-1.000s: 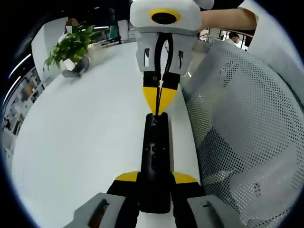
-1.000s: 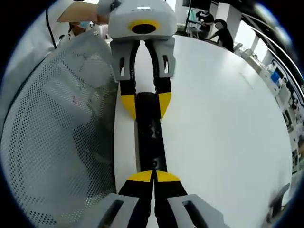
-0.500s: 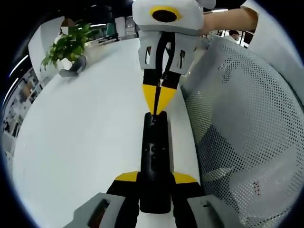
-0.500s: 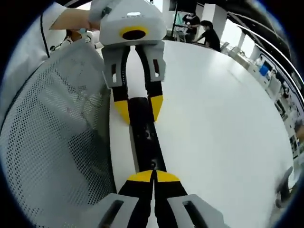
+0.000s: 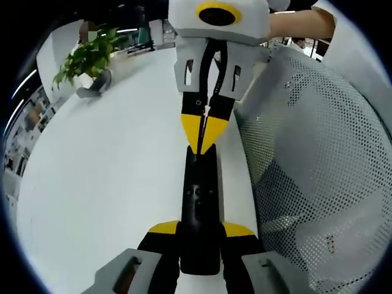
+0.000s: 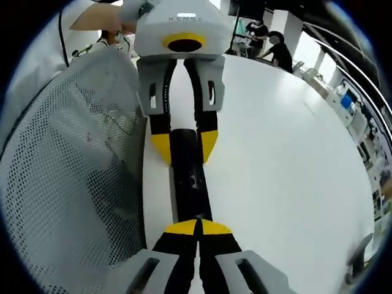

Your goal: Press the specified remote control buttons in sequence, fully releasing each button before pressing the next.

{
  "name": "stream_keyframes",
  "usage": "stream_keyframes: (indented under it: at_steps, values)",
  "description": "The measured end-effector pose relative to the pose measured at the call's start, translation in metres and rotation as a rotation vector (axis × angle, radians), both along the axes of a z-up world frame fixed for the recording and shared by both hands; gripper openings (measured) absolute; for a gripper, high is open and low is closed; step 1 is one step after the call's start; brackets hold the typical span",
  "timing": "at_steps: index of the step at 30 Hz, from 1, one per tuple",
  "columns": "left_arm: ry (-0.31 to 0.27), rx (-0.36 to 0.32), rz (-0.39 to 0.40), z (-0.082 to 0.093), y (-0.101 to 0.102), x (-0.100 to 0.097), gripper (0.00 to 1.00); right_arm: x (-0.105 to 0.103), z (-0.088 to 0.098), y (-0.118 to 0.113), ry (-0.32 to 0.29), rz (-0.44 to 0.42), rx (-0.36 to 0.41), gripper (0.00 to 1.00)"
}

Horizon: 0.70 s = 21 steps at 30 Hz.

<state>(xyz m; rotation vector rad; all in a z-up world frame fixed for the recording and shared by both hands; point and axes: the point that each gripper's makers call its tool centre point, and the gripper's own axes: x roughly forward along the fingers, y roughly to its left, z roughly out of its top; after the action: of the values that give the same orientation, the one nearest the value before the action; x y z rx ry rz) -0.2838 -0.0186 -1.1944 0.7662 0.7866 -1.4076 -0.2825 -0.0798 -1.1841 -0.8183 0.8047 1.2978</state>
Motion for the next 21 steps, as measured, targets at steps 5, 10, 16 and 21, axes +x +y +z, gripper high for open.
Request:
stream_keyframes:
  at_steps: [5, 10, 16, 21]
  values:
    - [0.001, 0.006, -0.004, -0.0001, -0.0001, 0.0002, 0.24, -0.0005, 0.0002, -0.0006, 0.008, 0.016, -0.007, 0.00]
    - [0.003, -0.003, 0.000, -0.0002, -0.0001, 0.0007, 0.24, 0.0000, -0.0005, 0.0011, 0.017, 0.004, -0.017, 0.00]
    - [0.001, 0.003, -0.002, -0.0010, -0.0004, 0.0016, 0.24, 0.0007, 0.0005, -0.0006, 0.001, -0.077, 0.072, 0.00]
    - [0.000, 0.000, -0.002, -0.0017, -0.0004, 0.0021, 0.24, -0.0004, 0.0025, 0.0012, -0.020, -0.077, 0.081, 0.00]
